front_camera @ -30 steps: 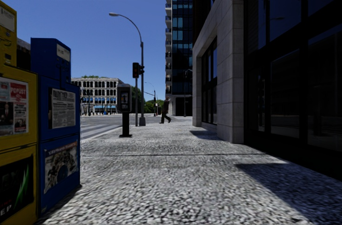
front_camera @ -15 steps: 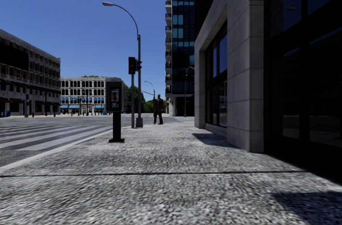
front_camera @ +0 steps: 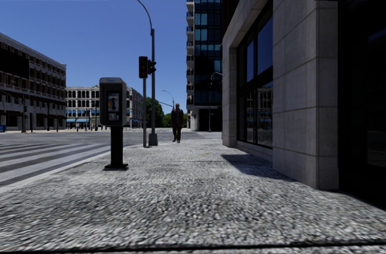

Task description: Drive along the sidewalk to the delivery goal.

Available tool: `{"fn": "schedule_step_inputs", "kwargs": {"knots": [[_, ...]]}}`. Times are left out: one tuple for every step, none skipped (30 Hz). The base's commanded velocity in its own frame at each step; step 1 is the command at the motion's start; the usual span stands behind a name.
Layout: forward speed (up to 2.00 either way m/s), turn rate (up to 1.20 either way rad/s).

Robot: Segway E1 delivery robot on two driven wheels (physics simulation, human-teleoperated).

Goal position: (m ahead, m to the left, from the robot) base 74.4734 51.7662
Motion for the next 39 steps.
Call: {"fn": "schedule_step_inputs", "kwargs": {"knots": [[2.00,0.03],[2.00,0.03],[2.00,0.03],[2.00,0.03],[2.00,0.04],[2.00,0.04],[2.00,0.04],[2.00,0.04],[2.00,0.04],[2.00,0.04],[2.00,0.04],[2.00,0.04],[2.00,0.04],[2.00,0.04],[2.00,0.04],[2.00,0.04],[2.00,0.04],[2.00,0.04],[2.00,0.04],[2.00,0.05],[2.00,0.09],[2.00,0.15],[2.00,0.18],[2.00,0.24],[2.00,0.24],[2.00,0.28],[2.00,0.28],[2.00,0.29],[2.00,0.29],[2.00,0.29],[2.00,0.31],[2.00,0.37],[2.00,0.37],[2.00,0.41],[2.00,0.42],[2.00,0.42],[2.00,0.42],[2.00,0.42],[2.00,0.42]]}}
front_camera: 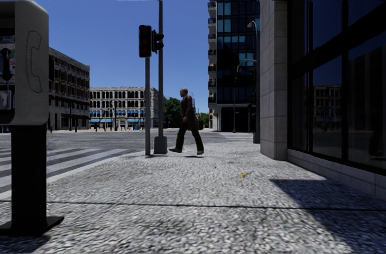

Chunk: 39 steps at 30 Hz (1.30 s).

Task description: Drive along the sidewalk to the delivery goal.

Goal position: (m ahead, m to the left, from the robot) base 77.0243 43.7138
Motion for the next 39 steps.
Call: {"fn": "schedule_step_inputs", "kwargs": {"knots": [[2.00,0.42],[2.00,0.42],[2.00,0.42],[2.00,0.42],[2.00,0.42],[2.00,0.39],[2.00,0.38],[2.00,0.38],[2.00,0.38],[2.00,0.38],[1.95,0.38],[1.88,0.38],[1.73,0.38],[1.57,0.38],[1.42,0.38],[1.32,0.38],[1.32,0.38],[1.27,0.38],[1.25,0.38],[1.25,0.38],[1.24,0.38],[1.24,0.38],[1.24,0.38],[1.24,0.38],[1.24,0.38],[1.24,0.38],[1.24,0.39],[1.24,0.42],[1.24,0.43],[1.24,0.44],[1.24,0.44],[1.24,0.44],[1.24,0.44],[1.24,0.44],[1.24,0.44],[1.24,0.44],[1.24,0.45],[1.24,0.47],[1.24,0.49]]}}
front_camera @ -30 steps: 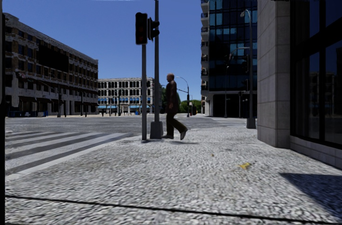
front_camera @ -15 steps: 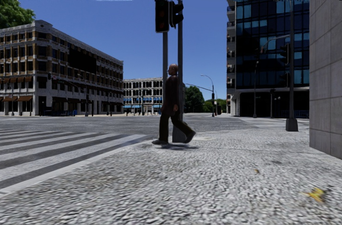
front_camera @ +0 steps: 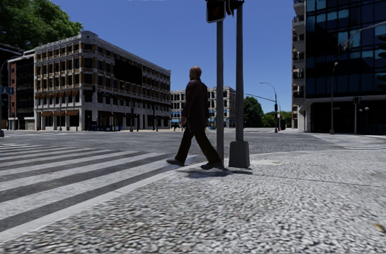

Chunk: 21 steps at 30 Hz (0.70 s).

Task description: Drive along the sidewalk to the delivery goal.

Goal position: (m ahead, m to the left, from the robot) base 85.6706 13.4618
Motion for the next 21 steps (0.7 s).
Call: {"fn": "schedule_step_inputs", "kwargs": {"knots": [[1.24,0.50],[1.24,0.50],[1.24,0.51],[1.24,0.51],[1.24,0.51],[1.24,0.51],[1.24,0.51],[1.24,0.51],[1.24,0.51],[1.24,0.51],[1.24,0.52],[1.25,0.53],[1.25,0.53],[1.26,0.53],[1.26,0.53],[1.28,0.53],[1.30,0.53],[1.31,0.53],[1.31,0.54],[1.32,0.54],[1.32,0.54]]}}
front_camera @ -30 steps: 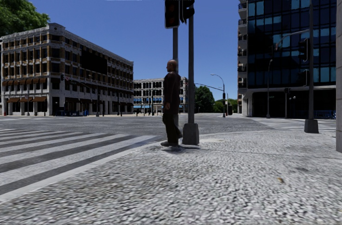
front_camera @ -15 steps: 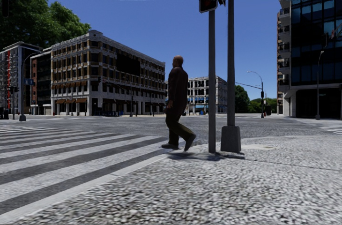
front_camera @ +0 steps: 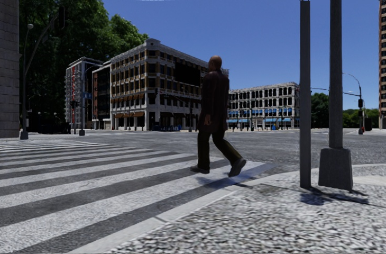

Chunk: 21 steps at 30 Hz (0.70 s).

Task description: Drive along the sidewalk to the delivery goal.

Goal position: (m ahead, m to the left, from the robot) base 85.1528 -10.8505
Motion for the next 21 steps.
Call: {"fn": "schedule_step_inputs", "kwargs": {"knots": [[1.32,0.55],[1.32,0.56],[1.32,0.56],[1.32,0.56],[1.32,0.57],[1.32,0.58],[1.32,0.58],[1.32,0.59],[1.32,0.59],[1.32,0.59],[1.32,0.59],[1.32,0.59],[1.32,0.60],[1.32,0.60],[1.32,0.61],[1.32,0.62],[1.32,0.63],[1.32,0.63],[1.32,0.64],[1.32,0.64],[1.32,0.64]]}}
